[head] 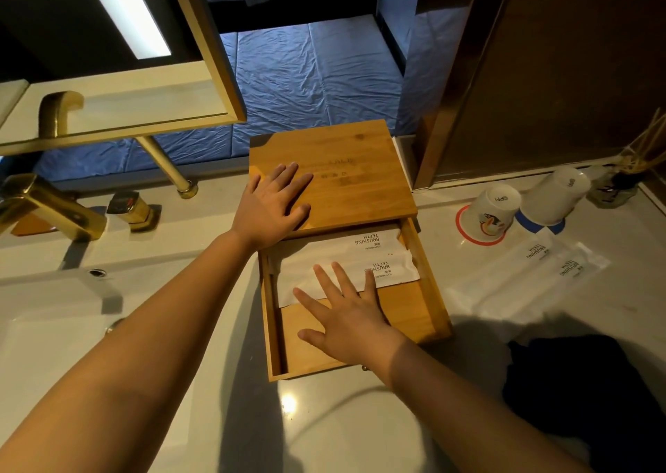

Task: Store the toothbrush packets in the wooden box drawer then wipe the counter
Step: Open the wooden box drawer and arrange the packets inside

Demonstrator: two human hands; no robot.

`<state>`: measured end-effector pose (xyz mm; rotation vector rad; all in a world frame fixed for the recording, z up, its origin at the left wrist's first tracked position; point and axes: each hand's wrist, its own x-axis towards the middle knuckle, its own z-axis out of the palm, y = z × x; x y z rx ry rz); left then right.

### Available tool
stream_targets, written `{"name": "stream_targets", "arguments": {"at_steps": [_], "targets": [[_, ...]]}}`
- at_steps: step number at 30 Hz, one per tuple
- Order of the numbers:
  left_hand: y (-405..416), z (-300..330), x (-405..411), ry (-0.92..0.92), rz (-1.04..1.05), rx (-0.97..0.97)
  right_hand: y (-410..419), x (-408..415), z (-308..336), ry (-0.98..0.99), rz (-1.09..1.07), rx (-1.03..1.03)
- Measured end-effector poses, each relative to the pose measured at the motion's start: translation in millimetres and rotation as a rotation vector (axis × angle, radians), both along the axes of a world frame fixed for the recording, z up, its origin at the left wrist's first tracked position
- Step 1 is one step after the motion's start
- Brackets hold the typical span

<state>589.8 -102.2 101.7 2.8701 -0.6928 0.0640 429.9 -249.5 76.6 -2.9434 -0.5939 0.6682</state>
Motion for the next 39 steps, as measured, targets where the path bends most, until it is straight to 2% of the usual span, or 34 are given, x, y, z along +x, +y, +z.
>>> {"name": "stream_targets", "arguments": {"at_steps": [4, 8, 11, 13, 15, 16, 19, 23, 26, 33, 39], "targets": [[-1, 1, 0, 0.002, -0.001, 0.0, -5, 0, 1, -0.005, 0.016, 0.056], [0, 0, 0, -0.007, -0.003, 0.005, -17, -7, 20, -0.09, -0.041, 0.265], [1, -1, 1, -0.01, -0.004, 0.01, -52, -22, 39, -0.244, -0.165, 0.477], [2, -1, 2, -0.007, -0.009, 0.015, -89, -33, 45, -0.452, -0.216, 0.529], [2, -1, 2, -0.009, -0.009, 0.011, -129, -39, 46, -0.615, -0.284, 0.493], [2, -1, 2, -0.009, -0.007, 0.009, -148, -39, 46, -0.617, -0.353, 0.448], [2, 0, 1, -0.009, -0.003, 0.014, -200, -33, 37, -0.441, -0.509, 0.261], [1, 1, 0, 0.001, -0.001, 0.029, -243, -28, 17, -0.258, -0.398, 0.075], [0, 2, 0, 0.008, -0.001, 0.034, -249, -21, 10, -0.228, -0.36, -0.003], [-1, 3, -2, 0.019, 0.003, 0.041, -251, -17, 5, -0.35, -0.275, -0.032], [-1, 4, -2, 0.016, 0.003, 0.034, -245, -30, -2, -0.677, -0.295, 0.094]]}}
